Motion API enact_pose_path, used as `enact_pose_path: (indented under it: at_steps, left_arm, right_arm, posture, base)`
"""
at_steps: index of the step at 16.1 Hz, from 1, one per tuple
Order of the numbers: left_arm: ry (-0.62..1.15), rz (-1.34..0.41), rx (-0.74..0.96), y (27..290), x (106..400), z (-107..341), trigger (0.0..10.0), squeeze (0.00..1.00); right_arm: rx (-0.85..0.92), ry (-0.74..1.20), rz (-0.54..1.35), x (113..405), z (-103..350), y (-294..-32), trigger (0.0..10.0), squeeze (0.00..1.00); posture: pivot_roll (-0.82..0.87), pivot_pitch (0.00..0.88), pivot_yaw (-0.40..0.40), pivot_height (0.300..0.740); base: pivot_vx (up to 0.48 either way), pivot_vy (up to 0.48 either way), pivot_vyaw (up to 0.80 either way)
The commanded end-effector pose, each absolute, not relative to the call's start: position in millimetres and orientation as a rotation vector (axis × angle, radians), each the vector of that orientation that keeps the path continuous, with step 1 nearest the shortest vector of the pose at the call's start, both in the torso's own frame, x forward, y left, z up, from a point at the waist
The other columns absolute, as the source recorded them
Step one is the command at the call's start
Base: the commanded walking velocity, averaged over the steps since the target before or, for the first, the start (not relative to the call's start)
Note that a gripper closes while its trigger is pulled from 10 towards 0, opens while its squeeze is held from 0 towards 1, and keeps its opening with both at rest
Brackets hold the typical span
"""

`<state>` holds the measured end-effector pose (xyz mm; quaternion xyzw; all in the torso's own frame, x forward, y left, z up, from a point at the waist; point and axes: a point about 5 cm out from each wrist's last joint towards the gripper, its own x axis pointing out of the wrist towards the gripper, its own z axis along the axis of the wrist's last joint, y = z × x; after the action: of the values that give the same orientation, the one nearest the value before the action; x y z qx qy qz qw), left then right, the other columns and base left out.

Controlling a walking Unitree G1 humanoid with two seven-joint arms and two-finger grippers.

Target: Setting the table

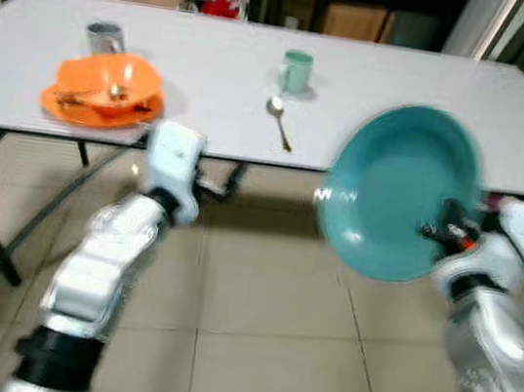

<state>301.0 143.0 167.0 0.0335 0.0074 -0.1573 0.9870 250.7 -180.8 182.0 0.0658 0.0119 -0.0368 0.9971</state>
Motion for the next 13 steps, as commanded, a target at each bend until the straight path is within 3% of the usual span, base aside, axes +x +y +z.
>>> enact_pose_path:
  at_steps: [1, 6, 13]
  left_arm:
    - [0.0, -0.348, 0.063, 133.4, 301.5, 170.0, 10.0, 0.0]
    - [-0.003, -0.355, 0.068, 133.1, 302.3, 170.4, 10.0, 0.0]
    - [0.0, -0.37, 0.08, 131.7, 302.4, 169.2, 10.0, 0.0]
  right_arm:
    - [0.119, -0.012, -0.111, 247.5, 188.9, -189.4, 10.0, 0.0]
    - [0.128, -0.016, -0.112, 247.3, 189.3, -188.9, 10.0, 0.0]
    - [0.129, -0.02, -0.123, 246.6, 189.5, -188.9, 10.0, 0.0]
  posture:
    - [0.0, 0.0, -0.031, 0.74]
    - [0.0, 0.0, -0.029, 0.74]
    - [0.0, 0.0, -0.013, 0.74]
  base:
    - [0.326, 0.0, 0.0]
    - [0.323, 0.0, -0.53]
    - [0.322, 0.0, 0.0]
